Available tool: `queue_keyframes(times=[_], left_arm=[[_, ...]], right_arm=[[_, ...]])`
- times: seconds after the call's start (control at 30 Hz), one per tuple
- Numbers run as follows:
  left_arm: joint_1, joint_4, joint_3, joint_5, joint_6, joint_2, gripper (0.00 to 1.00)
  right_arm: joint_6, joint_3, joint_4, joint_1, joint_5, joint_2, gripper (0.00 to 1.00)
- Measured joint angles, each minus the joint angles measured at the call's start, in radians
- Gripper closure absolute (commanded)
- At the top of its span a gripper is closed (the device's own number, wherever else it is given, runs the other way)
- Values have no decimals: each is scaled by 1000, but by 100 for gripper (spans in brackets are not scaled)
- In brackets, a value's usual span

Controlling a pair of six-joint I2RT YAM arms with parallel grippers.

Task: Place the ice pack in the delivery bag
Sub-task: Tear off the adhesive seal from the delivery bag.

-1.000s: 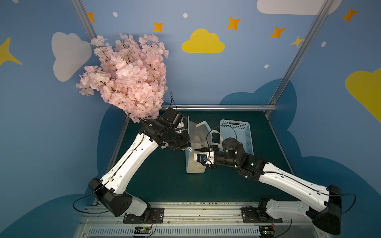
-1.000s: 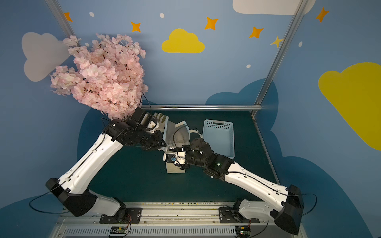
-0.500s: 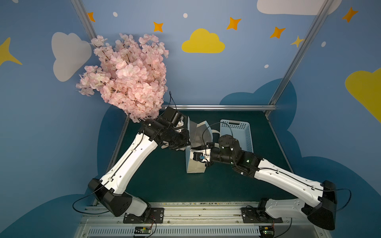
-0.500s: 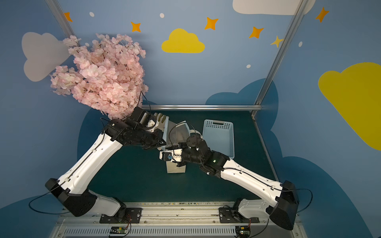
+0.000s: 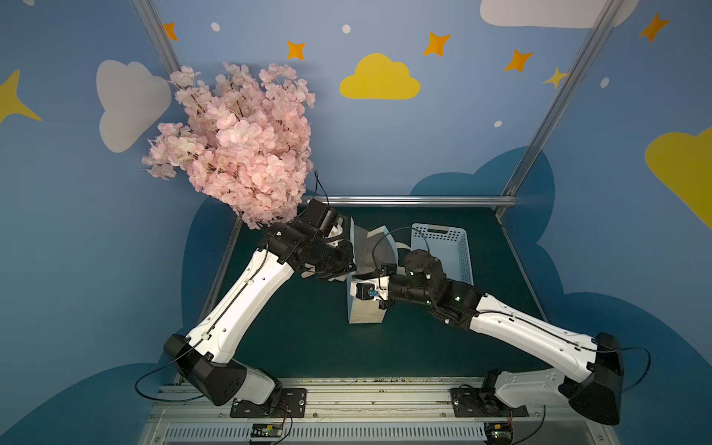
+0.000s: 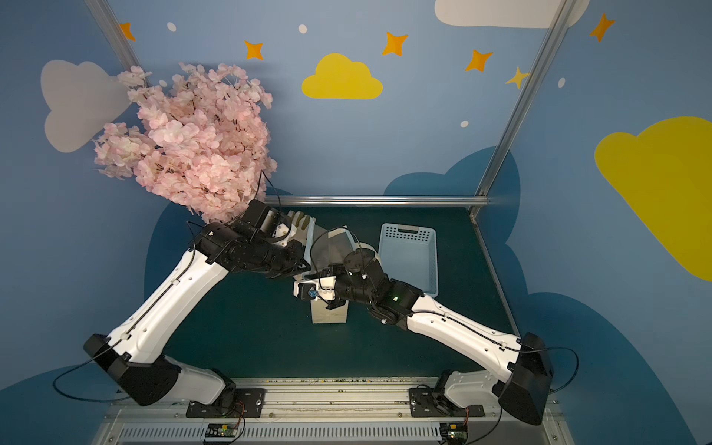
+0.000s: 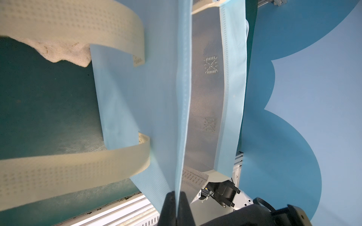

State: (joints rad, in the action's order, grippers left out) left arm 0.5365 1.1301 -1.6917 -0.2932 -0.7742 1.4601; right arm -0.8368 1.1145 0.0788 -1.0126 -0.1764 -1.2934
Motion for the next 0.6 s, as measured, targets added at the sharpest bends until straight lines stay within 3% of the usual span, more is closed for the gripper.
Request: queue_keyframes(times=[0.2, 0.33, 0.4, 0.5, 0.6], left_arm=[[0, -3, 0, -2, 8, 0, 97], [-2, -3, 1, -3, 11, 0, 97], [-2, -3, 2, -3, 12, -1, 98], [-3, -3, 3, -3, 12, -4, 97], [-5, -5, 13, -5, 11, -10, 98]], right_arm=[[-13, 6, 9, 6, 0, 0, 79], [-16, 26, 31, 19, -13, 0, 59], [-16, 39, 55, 35, -35, 3, 54], [-14, 48, 94, 60, -76, 20, 55], [-25, 49, 129, 74, -101, 41, 65]])
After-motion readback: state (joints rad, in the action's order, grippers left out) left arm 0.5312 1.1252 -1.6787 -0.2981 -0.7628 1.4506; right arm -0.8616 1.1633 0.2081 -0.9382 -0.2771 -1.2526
